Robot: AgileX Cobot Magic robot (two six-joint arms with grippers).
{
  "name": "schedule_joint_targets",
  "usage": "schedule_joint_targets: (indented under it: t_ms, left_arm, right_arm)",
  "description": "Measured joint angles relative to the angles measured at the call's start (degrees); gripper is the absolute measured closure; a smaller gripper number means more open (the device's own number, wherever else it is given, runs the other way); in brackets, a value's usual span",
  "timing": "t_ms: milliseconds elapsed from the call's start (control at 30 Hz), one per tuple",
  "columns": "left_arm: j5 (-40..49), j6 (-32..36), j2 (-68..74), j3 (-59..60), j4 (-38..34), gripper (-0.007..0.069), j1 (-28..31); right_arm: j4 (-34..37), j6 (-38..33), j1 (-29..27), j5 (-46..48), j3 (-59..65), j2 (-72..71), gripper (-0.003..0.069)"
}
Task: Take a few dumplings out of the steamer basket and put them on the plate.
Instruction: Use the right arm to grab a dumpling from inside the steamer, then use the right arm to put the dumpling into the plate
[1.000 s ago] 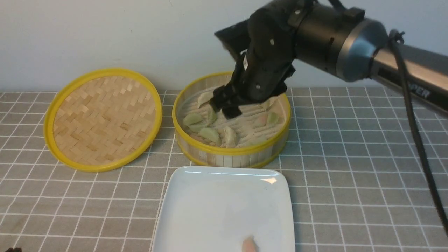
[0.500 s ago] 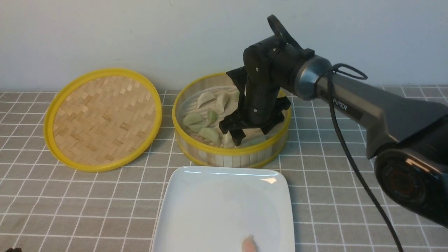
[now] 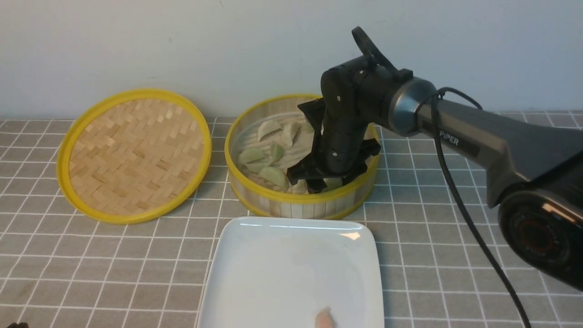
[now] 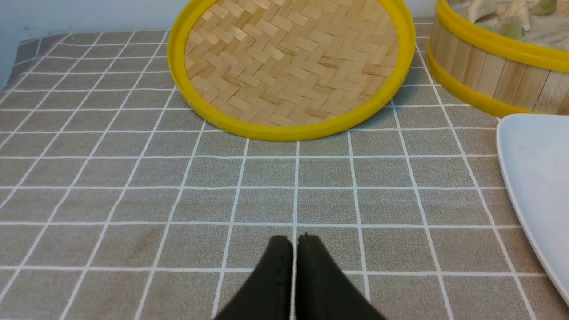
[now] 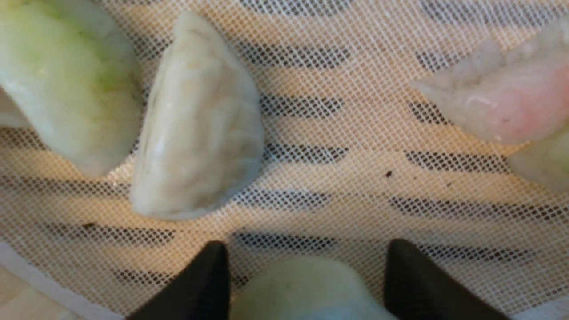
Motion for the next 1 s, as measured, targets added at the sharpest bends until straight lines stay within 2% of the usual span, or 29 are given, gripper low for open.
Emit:
schedule_joint_targets:
  t_ms: [233, 300, 333, 367, 400, 433, 500, 633, 800, 867, 1000]
  left_arm:
    - [0.0, 0.0, 0.0, 0.0, 0.0, 0.0629, 0.0]
    - [0.0, 0.0, 0.0, 0.0, 0.0, 0.0629, 0.0]
    - [0.0, 0.0, 0.0, 0.0, 0.0, 0.0629, 0.0]
    - [0.0, 0.0, 0.0, 0.0, 0.0, 0.0629, 0.0]
    - [0.0, 0.0, 0.0, 0.0, 0.0, 0.0629, 0.0]
    - [0.0, 0.0, 0.0, 0.0, 0.0, 0.0629, 0.0]
    - [0.0, 0.0, 0.0, 0.0, 0.0, 0.0629, 0.0]
    - [0.0, 0.0, 0.0, 0.0, 0.0, 0.0629, 0.0]
    - [0.0, 0.0, 0.0, 0.0, 0.0, 0.0629, 0.0]
    - [0.0, 0.0, 0.0, 0.0, 0.0, 0.0629, 0.0]
    - [0.05, 0.0, 0.0, 0.0, 0.0, 0.0629, 0.0]
  right_arm:
    - [0.89, -2.03, 0.0, 0.23, 0.67, -4.19, 0.0266]
    - [1.91, -2.49, 0.0, 1.22, 0.86, -8.13, 0.037]
    - [3.02, -2.58, 0.13, 1.41, 1.29, -10.65, 0.0506]
    - [3.99, -2.74, 0.38, 1.35, 2.18, -13.44, 0.0573]
    - [4.87, -3.07, 0.82, 1.35, 3.53, -16.4, 0.0614]
    - [5.03, -3.13, 0.82, 1.35, 3.85, -16.99, 0.0614]
    - [5.81, -4.16, 2.66, 1.51, 8.75, -23.36, 0.0658]
    - [3.54, -4.12, 4.77, 2.39, 15.28, -27.4, 0.0671]
    - [-1.36, -1.34, 2.93, 0.74, 17.08, -26.93, 0.0662]
    - [-1.88, -1.29, 2.12, -1.75, 16.94, -26.79, 0.0641]
    - [-0.94, -1.46, 0.42, -3.82, 14.22, -22.4, 0.0519]
